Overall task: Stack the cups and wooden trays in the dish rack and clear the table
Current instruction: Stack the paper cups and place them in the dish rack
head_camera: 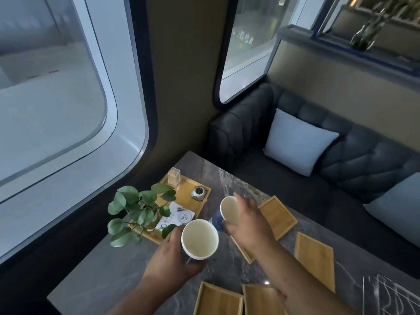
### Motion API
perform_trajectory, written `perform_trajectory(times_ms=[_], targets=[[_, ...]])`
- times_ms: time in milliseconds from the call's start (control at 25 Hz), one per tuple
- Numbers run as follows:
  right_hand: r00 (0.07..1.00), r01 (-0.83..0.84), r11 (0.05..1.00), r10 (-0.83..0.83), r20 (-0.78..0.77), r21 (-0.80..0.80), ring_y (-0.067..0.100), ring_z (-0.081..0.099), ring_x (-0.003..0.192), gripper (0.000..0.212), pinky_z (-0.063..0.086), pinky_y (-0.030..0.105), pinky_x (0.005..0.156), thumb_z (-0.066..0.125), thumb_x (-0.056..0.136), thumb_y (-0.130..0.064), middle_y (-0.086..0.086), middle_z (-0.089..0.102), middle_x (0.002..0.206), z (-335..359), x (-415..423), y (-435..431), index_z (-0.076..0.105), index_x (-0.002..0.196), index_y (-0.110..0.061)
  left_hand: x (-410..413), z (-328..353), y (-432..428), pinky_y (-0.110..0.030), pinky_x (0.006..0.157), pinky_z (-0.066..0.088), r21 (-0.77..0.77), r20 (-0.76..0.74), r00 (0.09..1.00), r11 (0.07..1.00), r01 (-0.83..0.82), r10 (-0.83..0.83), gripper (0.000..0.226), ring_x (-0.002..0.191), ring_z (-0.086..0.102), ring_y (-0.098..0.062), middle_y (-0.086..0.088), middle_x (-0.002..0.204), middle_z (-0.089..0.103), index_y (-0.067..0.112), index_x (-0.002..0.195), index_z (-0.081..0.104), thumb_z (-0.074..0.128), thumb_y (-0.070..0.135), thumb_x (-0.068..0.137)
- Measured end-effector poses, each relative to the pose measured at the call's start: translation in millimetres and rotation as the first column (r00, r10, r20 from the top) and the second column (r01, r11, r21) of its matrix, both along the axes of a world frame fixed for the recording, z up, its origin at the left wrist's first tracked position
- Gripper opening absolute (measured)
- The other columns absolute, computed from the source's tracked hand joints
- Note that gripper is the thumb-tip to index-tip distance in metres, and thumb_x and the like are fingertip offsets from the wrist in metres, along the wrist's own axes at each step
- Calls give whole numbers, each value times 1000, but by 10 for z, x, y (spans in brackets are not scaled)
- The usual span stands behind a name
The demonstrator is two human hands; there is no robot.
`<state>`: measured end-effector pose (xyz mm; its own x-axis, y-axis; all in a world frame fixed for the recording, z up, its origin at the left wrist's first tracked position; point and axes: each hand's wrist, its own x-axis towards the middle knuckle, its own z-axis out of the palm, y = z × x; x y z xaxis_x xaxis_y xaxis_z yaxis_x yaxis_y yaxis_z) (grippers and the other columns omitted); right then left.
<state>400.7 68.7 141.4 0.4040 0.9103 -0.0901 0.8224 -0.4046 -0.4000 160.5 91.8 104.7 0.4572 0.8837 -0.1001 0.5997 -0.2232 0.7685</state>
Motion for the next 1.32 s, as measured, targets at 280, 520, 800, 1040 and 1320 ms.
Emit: perform_trajectory(times_ms=[280,520,800,1040,1320], targets=[[985,141,887,-83,-148,439,0,51,107,83,40,15,81,66,68,-62,-22,37,129,1251,351,-788,33,143,-50,455,396,-156,-35,86,52,54,13,1000,998,21,-21,82,112,59,-16,11,120,61,34,128,47,73,69,59],[985,116,835,-29,-167,538,-10,49,118,82,42,16,89,69,68,-59,-23,39,131,2010,656,-1814,39,144,-47,1136,1077,-506,-37,81,51,167,57,998,986,28,-38,80,108,62,-19,9,117,63,38,125,47,77,65,56],[994,82,804,-24,-105,588,-16,46,117,82,43,12,89,71,71,-60,-31,36,129,2290,973,-2759,34,145,-51,1827,1794,-1385,-31,89,50,408,57,979,899,158,-198,81,114,58,-12,15,123,62,43,130,46,80,61,58],[998,66,785,-45,-50,616,-3,50,117,83,52,30,95,72,72,-68,-28,41,127,2325,1274,-3310,33,144,-52,2335,2258,-2116,-24,94,41,533,47,949,812,239,-310,82,118,50,-4,21,130,56,42,135,46,76,64,62],[984,177,775,-145,-102,607,-2,51,118,93,49,25,92,66,69,-80,-32,39,135,2361,1448,-3633,33,149,-45,2722,2472,-2440,-20,87,43,554,48,930,784,279,-365,77,111,52,-2,25,123,55,47,131,42,76,61,63]])
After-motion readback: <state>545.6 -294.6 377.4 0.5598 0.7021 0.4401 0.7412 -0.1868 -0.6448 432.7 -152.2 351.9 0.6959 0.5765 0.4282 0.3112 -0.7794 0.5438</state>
